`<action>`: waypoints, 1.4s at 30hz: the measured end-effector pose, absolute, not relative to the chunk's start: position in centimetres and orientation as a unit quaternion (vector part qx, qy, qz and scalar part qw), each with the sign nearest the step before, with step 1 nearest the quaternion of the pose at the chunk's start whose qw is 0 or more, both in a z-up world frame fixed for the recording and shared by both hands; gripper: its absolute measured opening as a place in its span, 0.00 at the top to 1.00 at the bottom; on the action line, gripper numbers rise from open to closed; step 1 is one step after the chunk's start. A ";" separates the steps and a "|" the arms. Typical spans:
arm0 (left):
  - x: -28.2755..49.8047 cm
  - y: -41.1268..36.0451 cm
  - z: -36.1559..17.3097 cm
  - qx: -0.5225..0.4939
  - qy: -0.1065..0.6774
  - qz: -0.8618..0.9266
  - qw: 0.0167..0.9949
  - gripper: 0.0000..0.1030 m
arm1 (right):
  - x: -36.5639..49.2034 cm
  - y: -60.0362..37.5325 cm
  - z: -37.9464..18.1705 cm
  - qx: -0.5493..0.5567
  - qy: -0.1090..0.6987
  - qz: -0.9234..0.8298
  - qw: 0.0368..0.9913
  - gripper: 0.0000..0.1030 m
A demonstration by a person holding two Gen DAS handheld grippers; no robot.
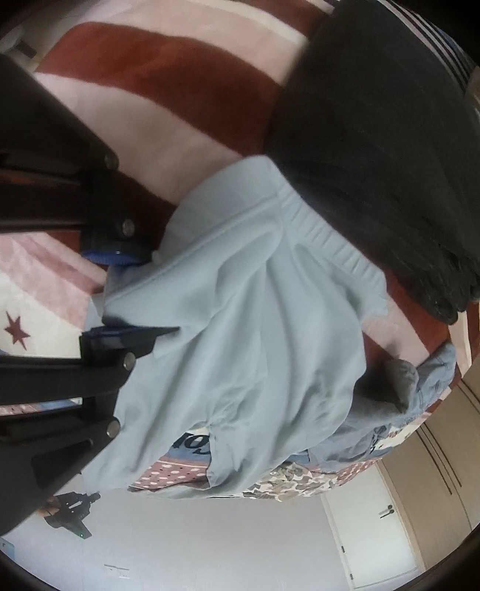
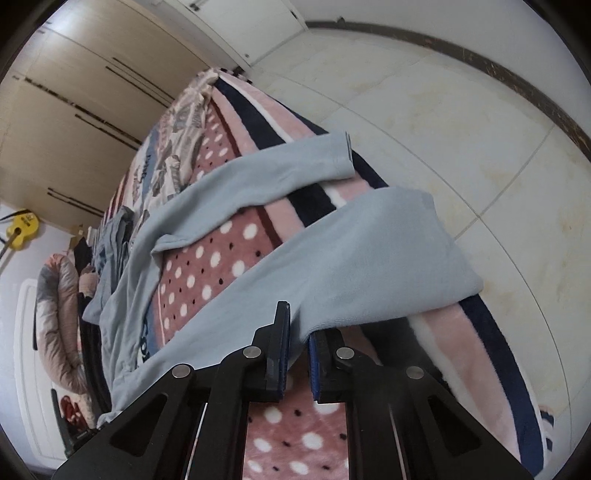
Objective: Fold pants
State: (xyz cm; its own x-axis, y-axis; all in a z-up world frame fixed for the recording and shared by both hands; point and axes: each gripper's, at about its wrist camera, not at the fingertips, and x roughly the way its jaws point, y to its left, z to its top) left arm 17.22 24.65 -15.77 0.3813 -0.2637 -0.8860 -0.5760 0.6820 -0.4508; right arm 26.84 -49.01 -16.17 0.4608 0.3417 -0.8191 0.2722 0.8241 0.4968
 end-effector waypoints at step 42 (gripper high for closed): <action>16.4 19.7 -22.0 -0.460 0.565 0.086 0.680 0.33 | 25.0 -47.5 -21.8 0.364 0.564 0.025 0.741 0.50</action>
